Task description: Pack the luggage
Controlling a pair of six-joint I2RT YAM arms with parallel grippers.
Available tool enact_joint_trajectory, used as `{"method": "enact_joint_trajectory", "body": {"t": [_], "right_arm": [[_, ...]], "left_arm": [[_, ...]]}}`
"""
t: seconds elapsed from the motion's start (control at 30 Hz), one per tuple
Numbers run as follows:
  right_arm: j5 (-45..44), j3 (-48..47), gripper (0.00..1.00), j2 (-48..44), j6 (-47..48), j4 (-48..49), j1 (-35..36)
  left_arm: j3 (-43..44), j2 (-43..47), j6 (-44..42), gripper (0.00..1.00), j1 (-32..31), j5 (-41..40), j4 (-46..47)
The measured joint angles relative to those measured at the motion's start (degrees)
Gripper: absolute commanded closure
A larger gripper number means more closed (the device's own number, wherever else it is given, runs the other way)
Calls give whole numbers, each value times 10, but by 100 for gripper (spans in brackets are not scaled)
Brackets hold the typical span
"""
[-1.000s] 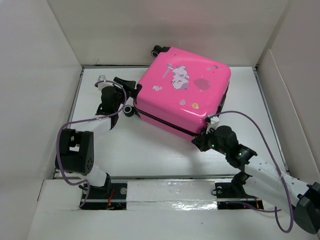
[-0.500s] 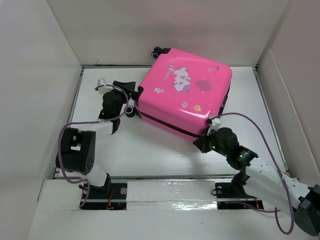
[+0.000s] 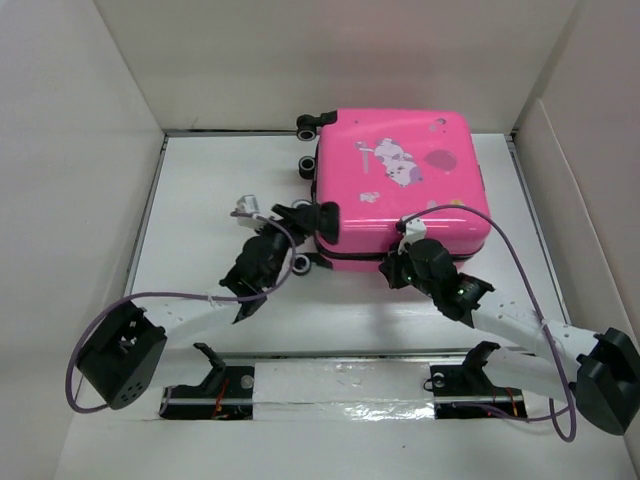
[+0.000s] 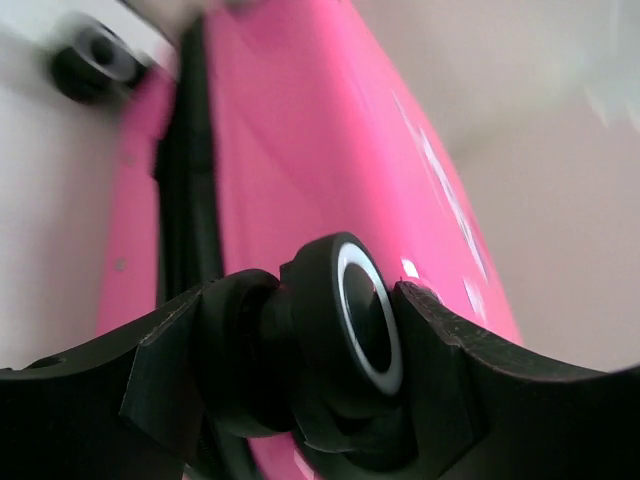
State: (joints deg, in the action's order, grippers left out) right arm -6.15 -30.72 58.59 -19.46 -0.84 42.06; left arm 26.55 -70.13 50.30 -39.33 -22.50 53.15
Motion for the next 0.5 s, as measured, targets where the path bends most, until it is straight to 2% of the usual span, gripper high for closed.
{"method": "enact_joint_trajectory", "body": {"t": [0.13,0.43,0.5], "right_arm": [[-6,0,100,0,-3,-19,22],[-47,12,100,33,-8,37,47],[-17,34,100,34,-11,91,59]], "left_arm": [[0,-10,-10,100,-113,31,-7],[24,-18,-25,100,-186,11,-71],[56,-33,-26,100,-207,78,-78]]}}
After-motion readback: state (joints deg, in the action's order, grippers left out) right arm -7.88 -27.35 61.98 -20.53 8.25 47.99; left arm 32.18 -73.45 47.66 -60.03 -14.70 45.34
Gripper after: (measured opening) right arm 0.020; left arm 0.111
